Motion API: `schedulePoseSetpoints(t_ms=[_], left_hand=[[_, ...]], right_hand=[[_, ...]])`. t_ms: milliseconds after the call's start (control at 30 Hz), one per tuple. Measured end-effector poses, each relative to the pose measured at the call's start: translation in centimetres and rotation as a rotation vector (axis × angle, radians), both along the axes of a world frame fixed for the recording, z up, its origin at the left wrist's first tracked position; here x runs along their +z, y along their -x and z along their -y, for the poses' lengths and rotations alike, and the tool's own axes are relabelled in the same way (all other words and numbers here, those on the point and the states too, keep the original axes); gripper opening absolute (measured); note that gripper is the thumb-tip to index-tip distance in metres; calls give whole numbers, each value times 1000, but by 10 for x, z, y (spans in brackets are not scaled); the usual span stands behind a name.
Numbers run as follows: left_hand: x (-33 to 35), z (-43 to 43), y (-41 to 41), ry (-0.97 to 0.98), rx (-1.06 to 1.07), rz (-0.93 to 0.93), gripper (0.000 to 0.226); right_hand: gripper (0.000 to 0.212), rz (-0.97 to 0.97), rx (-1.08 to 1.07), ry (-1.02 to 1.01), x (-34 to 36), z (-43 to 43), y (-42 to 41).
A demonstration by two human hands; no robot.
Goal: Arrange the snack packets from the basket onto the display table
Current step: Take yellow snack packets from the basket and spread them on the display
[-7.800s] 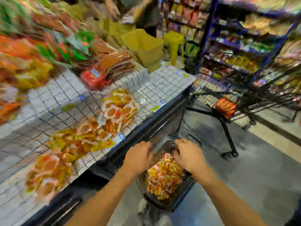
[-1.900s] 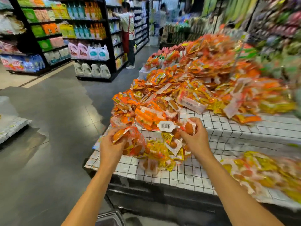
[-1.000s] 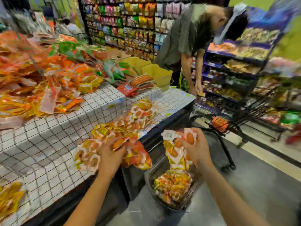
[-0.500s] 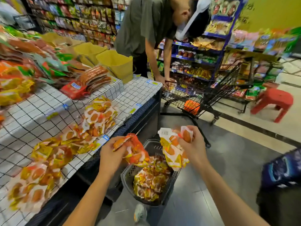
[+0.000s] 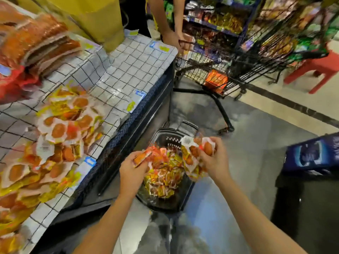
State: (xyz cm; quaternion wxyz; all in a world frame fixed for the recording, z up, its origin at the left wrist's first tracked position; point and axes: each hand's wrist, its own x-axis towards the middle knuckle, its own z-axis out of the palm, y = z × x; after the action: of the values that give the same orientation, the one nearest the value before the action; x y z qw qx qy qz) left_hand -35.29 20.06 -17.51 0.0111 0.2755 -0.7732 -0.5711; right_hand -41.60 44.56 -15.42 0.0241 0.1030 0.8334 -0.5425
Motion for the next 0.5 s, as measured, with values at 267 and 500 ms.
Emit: schedulePoseSetpoints(t_ms=[267,500], left_hand=[[-131,-10,38,50,110,237,19],[-272,-29,55,155,159,332,31]], right_hand=[[29,217,87,-59,-142,9,57],[29,269,135,-123,-298,14,86]])
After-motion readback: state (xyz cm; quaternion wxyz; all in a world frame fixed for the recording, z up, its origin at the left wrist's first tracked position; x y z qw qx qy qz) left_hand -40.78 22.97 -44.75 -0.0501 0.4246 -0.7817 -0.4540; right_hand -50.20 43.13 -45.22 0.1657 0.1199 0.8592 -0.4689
